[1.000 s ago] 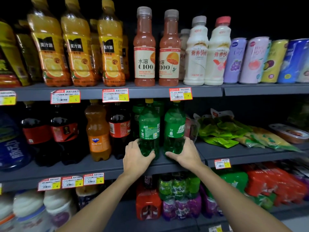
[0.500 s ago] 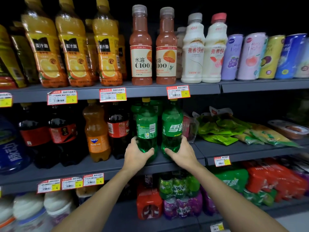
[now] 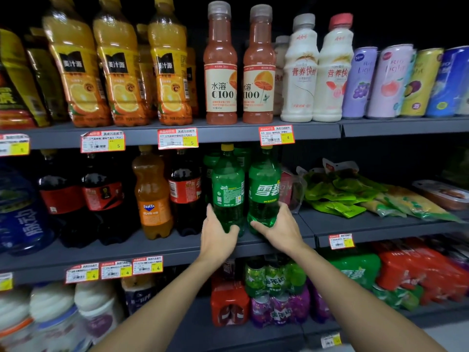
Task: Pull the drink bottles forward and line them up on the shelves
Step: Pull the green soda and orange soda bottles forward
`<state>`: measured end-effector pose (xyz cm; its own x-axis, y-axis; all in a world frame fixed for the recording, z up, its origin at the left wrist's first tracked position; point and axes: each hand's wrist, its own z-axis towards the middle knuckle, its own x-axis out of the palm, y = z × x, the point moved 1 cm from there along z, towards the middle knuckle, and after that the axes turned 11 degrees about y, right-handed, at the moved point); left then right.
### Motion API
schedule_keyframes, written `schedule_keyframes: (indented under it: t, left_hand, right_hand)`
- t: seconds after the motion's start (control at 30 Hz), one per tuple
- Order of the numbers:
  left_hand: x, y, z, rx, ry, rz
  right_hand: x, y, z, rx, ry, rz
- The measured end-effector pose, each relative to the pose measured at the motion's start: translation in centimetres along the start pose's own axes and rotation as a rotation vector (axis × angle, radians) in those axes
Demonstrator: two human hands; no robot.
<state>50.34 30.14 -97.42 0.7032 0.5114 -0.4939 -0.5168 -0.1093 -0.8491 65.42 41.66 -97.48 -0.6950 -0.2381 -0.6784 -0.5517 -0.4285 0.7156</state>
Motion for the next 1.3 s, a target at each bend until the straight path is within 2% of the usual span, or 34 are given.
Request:
schedule_keyframes:
  t: [0.07, 0.13, 0.27, 0.33, 0.4, 0.5, 0.6, 0.7, 0.77, 0.87, 0.97, 1.17, 1.3]
  left_hand:
    - [-0.6, 0.3, 0.3, 0.035, 0.005, 0.029]
    - [-0.3, 0.3, 0.4, 0.052, -0.06, 0.081]
    - [1.6, -0.2, 0.0, -0.046, -0.162, 0.231]
    - [2.0, 0.1, 0.2, -0.01, -0.12, 0.212]
    - [1.2, 0.7, 0.7, 0.039, 0.006, 0.097]
    - [-0.5, 1.5, 1.2, 0.032, 0.108, 0.013]
    - [0.4, 1.4, 1.4, 0.001, -0.003, 0.048]
    - [2.5, 0.6, 1.0, -0.136, -0.171, 0.151]
    - [2.9, 0.5, 0.9, -0.139, -0.208, 0.192]
    - [1.7, 1.1, 1.4, 0.038, -0.079, 0.141]
    - [-0.3, 2.0, 1.8, 0.072, 0.078, 0.055]
    - [1.8, 1.3, 1.2, -0.037, -0.188, 0.26]
    - [0.7, 2.1, 1.8, 0.009, -0.107, 0.258]
  right_hand:
    - [-0.1, -0.2, -0.1, -0.002, 0.013, -0.001]
    - [-0.1, -0.3, -0.1, -0.009, 0.032, -0.006]
    - [-0.3, -0.5, 0.2, -0.015, 0.04, 0.001]
    - [-0.4, -0.3, 0.3, -0.024, 0.052, -0.017]
    - [-0.6, -0.3, 0.4, -0.042, 0.064, -0.024]
    - [-1.1, -0.3, 0.7, -0.055, 0.12, 0.016]
    - [-1.4, -0.5, 0.9, -0.045, 0.158, 0.027]
    - [-1.8, -0.8, 1.0, -0.047, 0.205, 0.061]
    - [-2.1, -1.0, 1.1, -0.048, 0.256, 0.067]
    - [-2.4, -1.3, 1.6, -0.04, 0.329, 0.078]
    - [-2.5, -1.4, 2.0, -0.005, 0.39, 0.097]
    - [-1.7, -1.3, 1.9, -0.063, 0.375, 0.099]
    - [-2.0, -1.6, 2.2, -0.078, 0.404, 0.056]
